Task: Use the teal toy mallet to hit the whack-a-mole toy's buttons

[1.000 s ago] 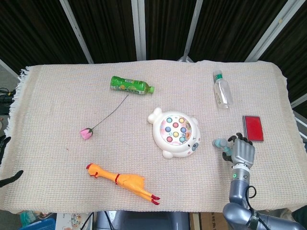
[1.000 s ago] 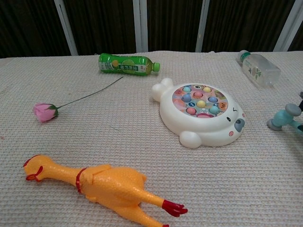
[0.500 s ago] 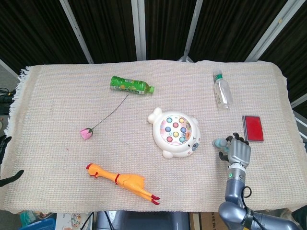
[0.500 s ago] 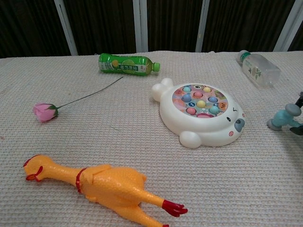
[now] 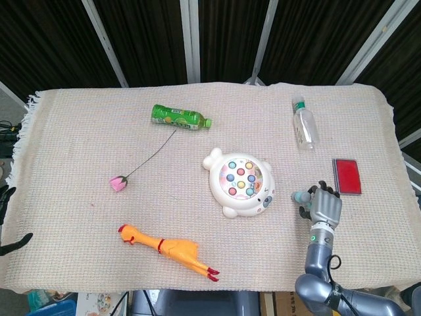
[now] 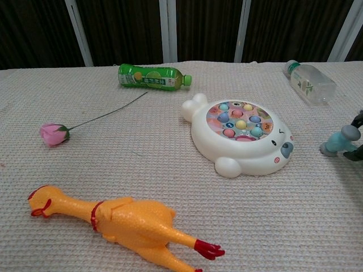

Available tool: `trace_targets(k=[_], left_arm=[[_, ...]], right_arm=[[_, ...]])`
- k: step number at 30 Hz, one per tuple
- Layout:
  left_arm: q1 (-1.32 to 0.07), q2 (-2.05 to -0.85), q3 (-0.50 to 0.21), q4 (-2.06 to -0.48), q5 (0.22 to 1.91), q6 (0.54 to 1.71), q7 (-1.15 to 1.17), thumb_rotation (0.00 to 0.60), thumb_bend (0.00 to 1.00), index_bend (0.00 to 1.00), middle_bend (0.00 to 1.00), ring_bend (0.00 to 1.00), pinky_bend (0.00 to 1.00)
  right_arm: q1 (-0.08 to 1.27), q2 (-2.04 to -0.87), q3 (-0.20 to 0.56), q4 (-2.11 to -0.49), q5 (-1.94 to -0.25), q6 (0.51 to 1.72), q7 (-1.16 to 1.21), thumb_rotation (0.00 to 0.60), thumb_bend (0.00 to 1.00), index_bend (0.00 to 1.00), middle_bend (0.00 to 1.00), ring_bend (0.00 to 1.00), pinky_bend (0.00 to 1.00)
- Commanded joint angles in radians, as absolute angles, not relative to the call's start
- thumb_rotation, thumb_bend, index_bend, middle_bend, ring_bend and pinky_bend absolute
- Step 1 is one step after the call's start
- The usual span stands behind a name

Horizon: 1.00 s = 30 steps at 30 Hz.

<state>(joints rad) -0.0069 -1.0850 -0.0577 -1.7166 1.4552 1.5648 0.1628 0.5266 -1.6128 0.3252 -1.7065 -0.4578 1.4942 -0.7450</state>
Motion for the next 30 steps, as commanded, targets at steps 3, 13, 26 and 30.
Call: trace_targets(k=[3,13,26,30], left_arm=[[-0.007,-1.087,-0.059,-1.719,1.451,1.565,0.169,0.6,0.0,0.12,0.04,0.0,0.0],[-0.007,-1.09,-0.059,-1.721,1.453,1.568,0.18,0.6,0.0,0.12,0.04,0.0,0.0],[-0.011,-1.093,-0.059,-1.721,1.45,1.562,0.189,0.6,0.0,0.12,0.04,0.0,0.0],[-0.013,-1.094,-0.057,-1.722,1.454,1.559,0.196,0.6,0.0,0.12,0.04,0.0,0.0]], right_arm=[[0.528,-1.62,0.328,-1.692,-0.462,1.489,-0.744,0.6,0.33,0.45,0.16,0.17,0.17],[0.533,-1.634,0.333,-1.664,-0.462,1.476,-0.748,0.6,0.33,0.49,0.16,0.17,0.17],[0.536,-1.632,0.34,-1.648,-0.459,1.466,-0.763,0.6,0.33,0.49,0.16,0.17,0.17],[0.535,-1.628,0.343,-1.65,-0.457,1.462,-0.764,0.6,0.33,0.49,0.16,0.17,0.17]])
